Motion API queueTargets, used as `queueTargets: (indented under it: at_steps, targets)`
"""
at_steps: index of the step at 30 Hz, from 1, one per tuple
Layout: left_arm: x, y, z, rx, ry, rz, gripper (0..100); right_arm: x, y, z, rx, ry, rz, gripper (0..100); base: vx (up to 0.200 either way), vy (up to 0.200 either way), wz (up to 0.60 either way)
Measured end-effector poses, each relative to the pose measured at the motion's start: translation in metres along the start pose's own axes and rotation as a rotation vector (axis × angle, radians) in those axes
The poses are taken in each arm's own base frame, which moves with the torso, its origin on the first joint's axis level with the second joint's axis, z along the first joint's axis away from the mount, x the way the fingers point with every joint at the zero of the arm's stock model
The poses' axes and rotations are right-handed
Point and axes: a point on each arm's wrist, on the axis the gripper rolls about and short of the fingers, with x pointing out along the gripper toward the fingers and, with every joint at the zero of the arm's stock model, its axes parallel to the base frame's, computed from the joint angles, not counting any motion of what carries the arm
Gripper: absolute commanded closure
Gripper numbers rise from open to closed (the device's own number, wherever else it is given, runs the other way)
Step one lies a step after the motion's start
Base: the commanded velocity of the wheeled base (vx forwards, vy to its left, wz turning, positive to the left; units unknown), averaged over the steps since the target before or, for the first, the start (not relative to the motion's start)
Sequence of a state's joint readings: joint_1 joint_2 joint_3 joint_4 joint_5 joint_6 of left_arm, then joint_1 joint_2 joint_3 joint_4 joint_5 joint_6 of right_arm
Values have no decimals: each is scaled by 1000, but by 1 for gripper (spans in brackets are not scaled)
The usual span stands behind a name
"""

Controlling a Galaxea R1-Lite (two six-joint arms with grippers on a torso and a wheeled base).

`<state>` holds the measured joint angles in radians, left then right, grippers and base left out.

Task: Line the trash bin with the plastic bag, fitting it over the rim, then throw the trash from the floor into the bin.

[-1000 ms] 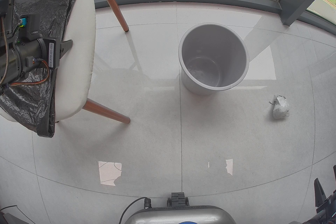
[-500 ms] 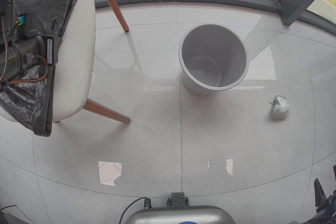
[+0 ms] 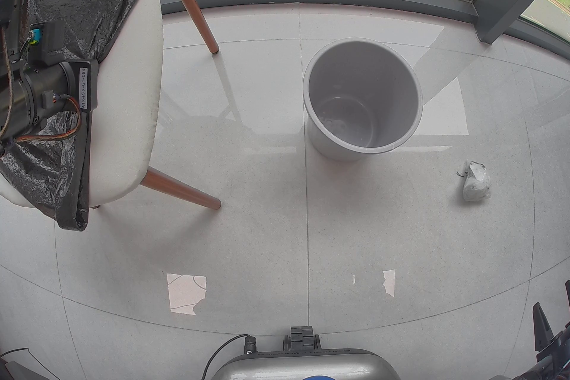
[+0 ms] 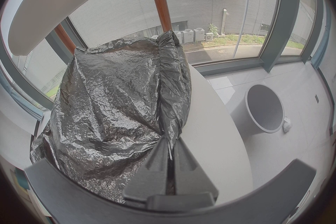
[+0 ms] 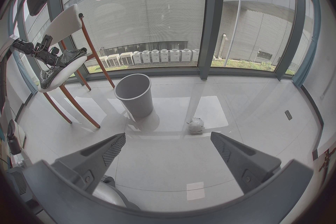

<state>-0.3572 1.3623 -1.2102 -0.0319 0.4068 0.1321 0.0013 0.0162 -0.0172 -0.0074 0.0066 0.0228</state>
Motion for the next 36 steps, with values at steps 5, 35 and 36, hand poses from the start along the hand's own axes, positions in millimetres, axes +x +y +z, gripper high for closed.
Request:
queueTargets:
  at_steps: [5, 35, 36]
  targets:
    - [-12, 7, 19, -35, -71, 3, 100, 0, 0, 0, 0, 0, 0, 0, 0, 0, 0]
    - [-107, 28, 4, -1051, 58, -690, 100, 0, 0, 0, 0, 0, 0, 0, 0, 0, 0]
    - [-110, 29, 6, -1071, 38, -715, 100, 0, 0, 0, 0, 0, 0, 0, 0, 0, 0]
